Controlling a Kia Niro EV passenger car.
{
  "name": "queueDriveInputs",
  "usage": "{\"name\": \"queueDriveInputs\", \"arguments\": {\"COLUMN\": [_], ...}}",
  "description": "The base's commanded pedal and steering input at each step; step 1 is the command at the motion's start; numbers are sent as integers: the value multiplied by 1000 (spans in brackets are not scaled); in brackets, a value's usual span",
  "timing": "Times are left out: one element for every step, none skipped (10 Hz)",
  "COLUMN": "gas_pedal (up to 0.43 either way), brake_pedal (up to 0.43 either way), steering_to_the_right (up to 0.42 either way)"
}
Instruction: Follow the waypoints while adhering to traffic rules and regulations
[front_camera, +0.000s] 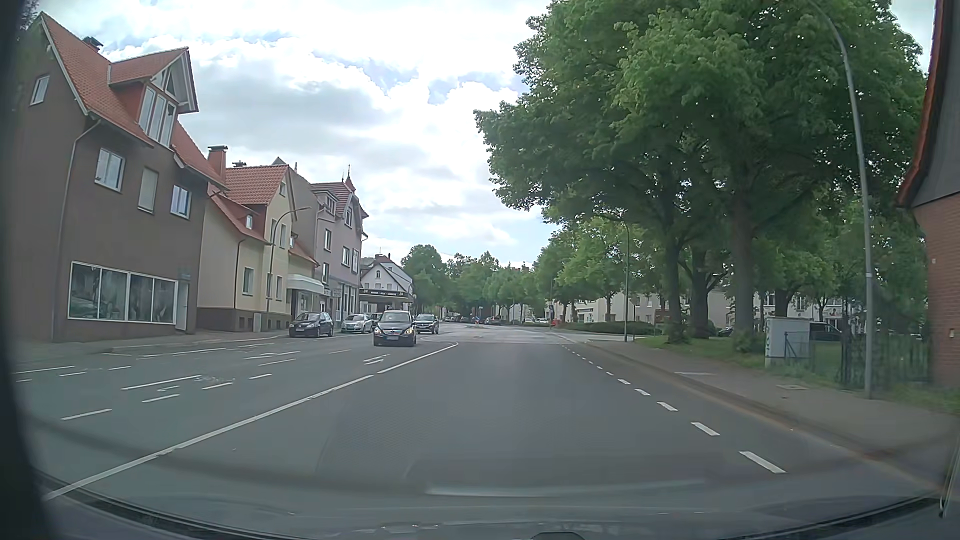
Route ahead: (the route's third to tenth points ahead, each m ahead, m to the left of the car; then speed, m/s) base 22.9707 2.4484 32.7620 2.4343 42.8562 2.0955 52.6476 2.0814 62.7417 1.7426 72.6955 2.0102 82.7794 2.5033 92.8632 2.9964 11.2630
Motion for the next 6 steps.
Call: {"name": "queueDriveInputs", "arguments": {"gas_pedal": [299,299,287,287,287,287], "brake_pedal": [0,0,0,0,0,0], "steering_to_the_right": [6,6,5,5,4,4]}}
